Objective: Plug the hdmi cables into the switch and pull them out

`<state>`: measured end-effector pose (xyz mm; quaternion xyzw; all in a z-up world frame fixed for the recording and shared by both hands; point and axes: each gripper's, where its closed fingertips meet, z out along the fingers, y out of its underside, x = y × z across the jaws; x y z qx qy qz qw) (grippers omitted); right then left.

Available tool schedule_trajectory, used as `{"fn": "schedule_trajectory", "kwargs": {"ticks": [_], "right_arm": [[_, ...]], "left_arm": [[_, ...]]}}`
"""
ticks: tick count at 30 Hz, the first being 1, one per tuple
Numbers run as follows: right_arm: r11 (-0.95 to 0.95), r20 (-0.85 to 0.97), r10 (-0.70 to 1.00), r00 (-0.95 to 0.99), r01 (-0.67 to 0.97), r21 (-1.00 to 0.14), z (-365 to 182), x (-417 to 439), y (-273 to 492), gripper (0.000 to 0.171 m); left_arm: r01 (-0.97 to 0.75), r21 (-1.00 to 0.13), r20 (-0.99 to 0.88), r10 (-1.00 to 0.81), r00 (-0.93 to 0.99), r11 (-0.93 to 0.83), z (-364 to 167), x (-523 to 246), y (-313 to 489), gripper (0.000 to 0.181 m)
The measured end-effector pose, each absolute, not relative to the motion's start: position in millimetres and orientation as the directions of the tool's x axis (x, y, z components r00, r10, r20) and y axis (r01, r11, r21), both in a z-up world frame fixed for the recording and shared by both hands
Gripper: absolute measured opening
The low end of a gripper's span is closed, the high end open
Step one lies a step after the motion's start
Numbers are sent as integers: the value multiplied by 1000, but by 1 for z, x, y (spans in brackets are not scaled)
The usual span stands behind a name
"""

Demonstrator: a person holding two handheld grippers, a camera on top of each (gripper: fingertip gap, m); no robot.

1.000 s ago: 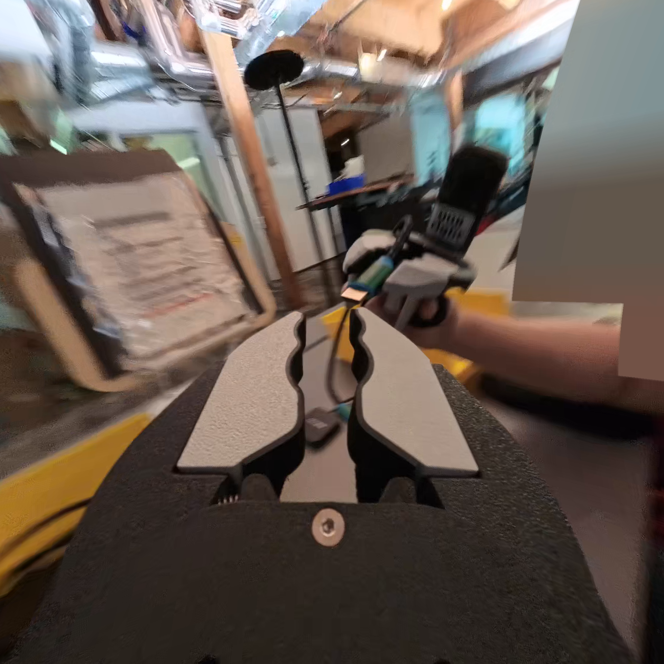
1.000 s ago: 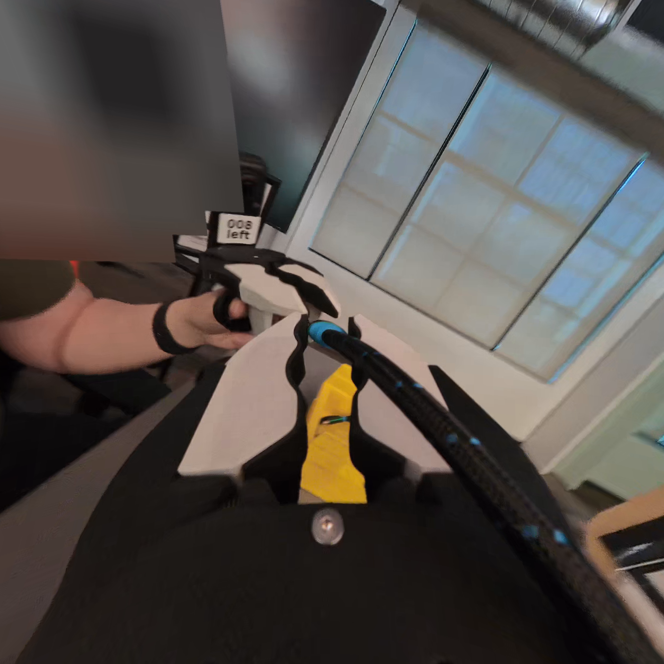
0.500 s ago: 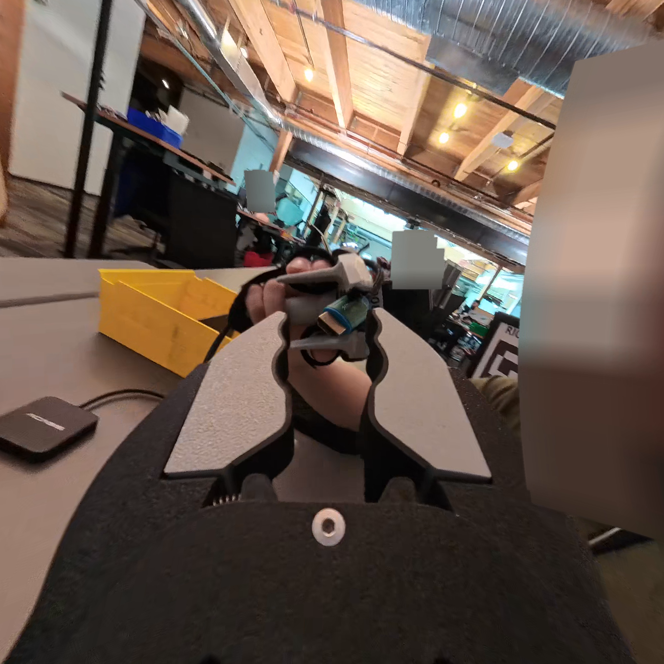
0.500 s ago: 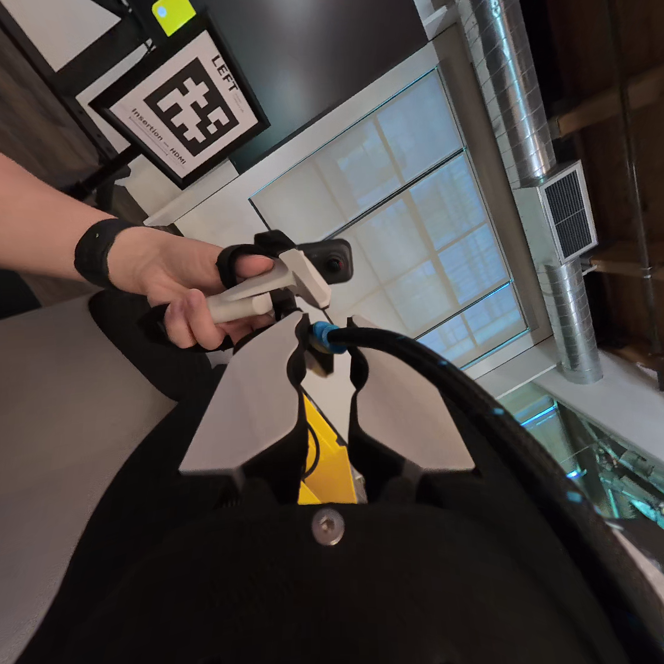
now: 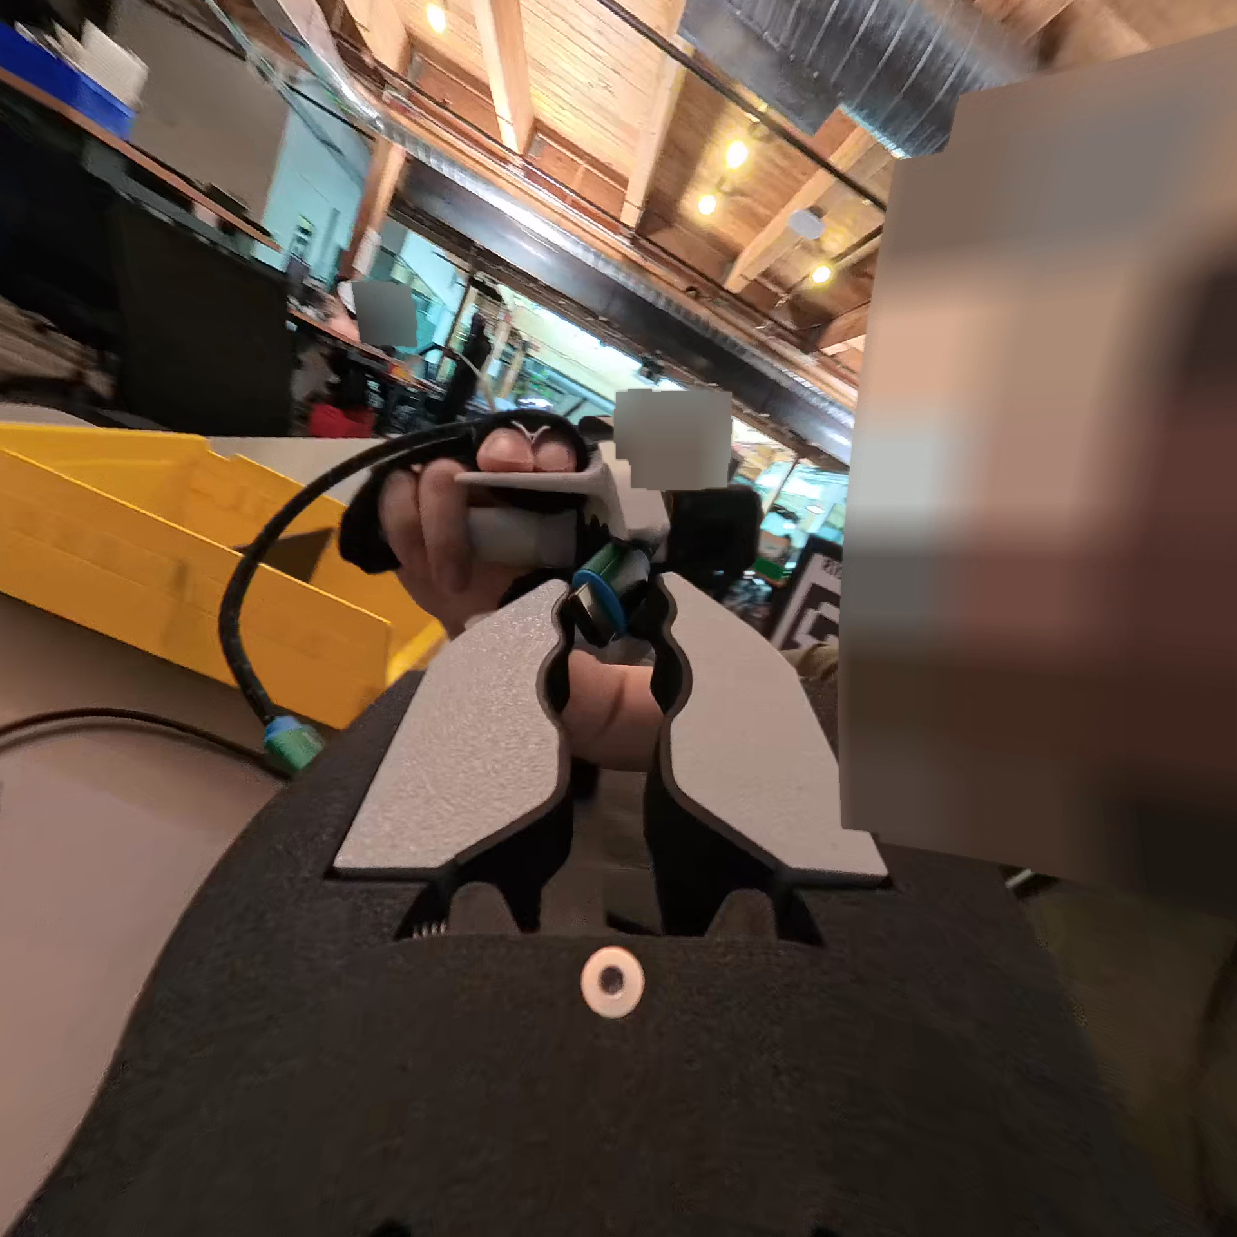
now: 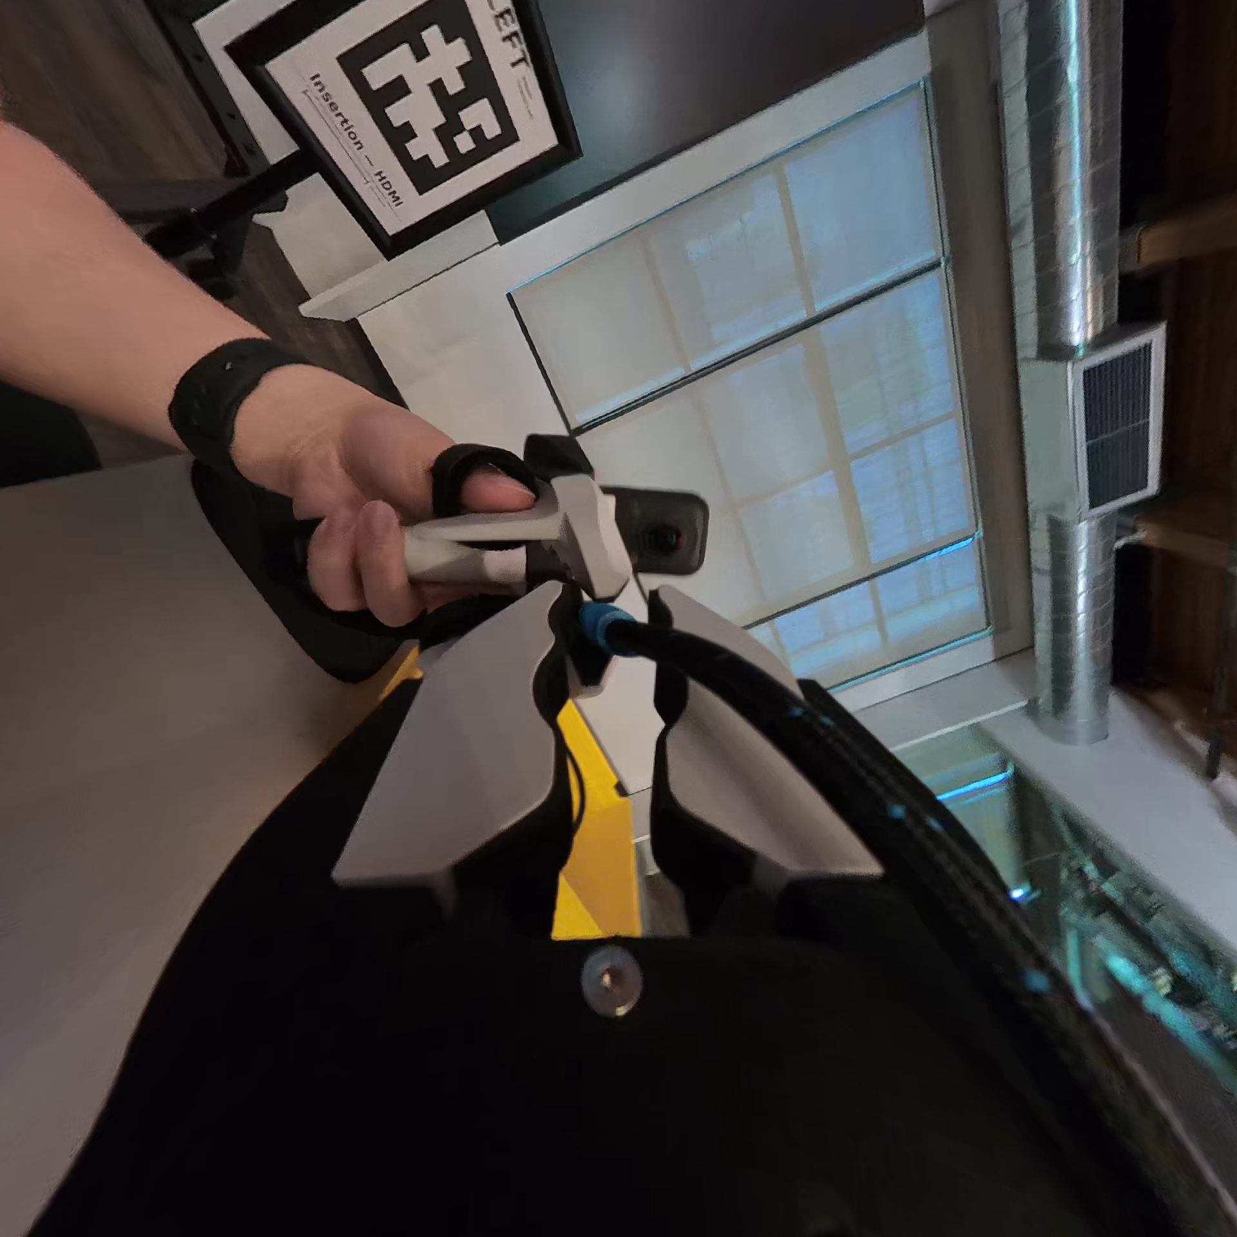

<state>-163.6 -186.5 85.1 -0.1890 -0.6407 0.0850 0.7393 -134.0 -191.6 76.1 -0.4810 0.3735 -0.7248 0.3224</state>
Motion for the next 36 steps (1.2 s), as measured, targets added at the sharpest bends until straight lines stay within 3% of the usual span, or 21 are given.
{"fn": "schedule_trajectory", "kwargs": {"ticks": [1, 4, 7, 15, 23, 36], "right_arm": [[889, 890, 421, 175, 113, -443, 86, -164, -182, 22], [783, 780, 592, 203, 84, -617, 88, -167, -171, 30], [715, 717, 673, 181, 88, -693, 82, -171, -167, 29], [829, 874, 476, 99, 281, -483, 66, -172, -167, 24], [859, 897, 437, 59, 270, -436, 60, -165, -168, 24], [816, 899, 437, -23, 430, -386, 37, -163, -152, 28]], "left_arm": [[123, -869, 428, -854, -295, -478, 76, -135, -188, 19], [147, -930, 313, -935, -165, -337, 75, -139, -179, 19], [112, -960, 249, -966, -75, -256, 72, -143, -173, 17], [-15, -927, 372, -914, -161, -374, 59, -147, -180, 15], [-65, -870, 491, -848, -200, -489, 52, -141, -180, 16], [-144, -832, 549, -832, -79, -535, 32, -140, -166, 17]]}}
